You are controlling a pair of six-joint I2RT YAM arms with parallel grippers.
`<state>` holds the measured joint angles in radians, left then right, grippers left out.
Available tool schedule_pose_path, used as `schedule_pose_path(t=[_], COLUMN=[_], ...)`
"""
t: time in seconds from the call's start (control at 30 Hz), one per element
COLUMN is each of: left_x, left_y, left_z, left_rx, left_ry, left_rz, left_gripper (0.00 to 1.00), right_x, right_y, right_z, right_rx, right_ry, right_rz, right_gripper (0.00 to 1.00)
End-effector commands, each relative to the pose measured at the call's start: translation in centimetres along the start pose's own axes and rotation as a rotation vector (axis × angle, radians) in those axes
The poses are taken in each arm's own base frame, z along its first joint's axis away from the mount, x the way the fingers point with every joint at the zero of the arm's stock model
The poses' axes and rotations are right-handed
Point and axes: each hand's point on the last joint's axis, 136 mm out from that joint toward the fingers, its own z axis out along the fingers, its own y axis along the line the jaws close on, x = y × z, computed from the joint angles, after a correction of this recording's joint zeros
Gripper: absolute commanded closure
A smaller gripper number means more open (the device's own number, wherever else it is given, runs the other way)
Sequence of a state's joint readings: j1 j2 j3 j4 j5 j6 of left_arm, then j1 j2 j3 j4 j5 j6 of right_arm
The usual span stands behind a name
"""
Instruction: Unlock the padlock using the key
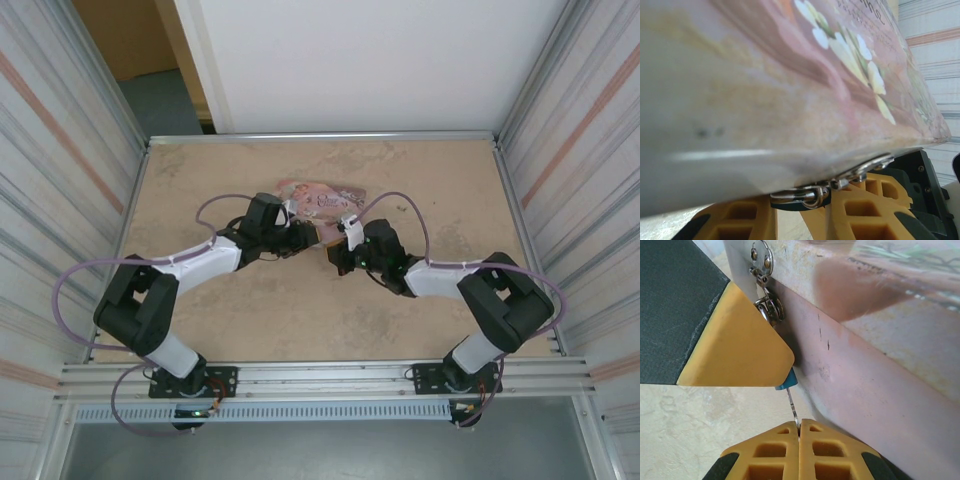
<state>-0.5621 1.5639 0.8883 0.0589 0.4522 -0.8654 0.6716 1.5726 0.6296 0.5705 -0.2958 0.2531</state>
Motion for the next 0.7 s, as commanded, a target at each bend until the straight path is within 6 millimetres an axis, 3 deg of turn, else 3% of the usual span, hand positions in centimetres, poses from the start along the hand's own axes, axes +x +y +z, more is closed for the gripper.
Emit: schedule_pose_path(t=[0.0,0.33,0.67], left_x=[2.9,3.4,3.7], left_y=[-3.1,-3.2,-2.6], left_z=[-0.5,0.2,0.6], left_rx=[0.102,0.106,0.090], left_ry=[0.127,0.136,0.141], left_rz=[0.025,0.027,0.017], left_gripper=[0.84,0.84,0.84], right_x=[-8.0,-9.4,-12.2], right_y=[3.3,3.7,4.6], right_z=[-0.3,-0.1,-0.8], right_rx=[-0.123,-0.136,-0.157], right_ry=[-0.218,-0.241,-0.304], right_rz=[-0.080,-0.075,-0.092], right_gripper=[1.00,1.00,1.00])
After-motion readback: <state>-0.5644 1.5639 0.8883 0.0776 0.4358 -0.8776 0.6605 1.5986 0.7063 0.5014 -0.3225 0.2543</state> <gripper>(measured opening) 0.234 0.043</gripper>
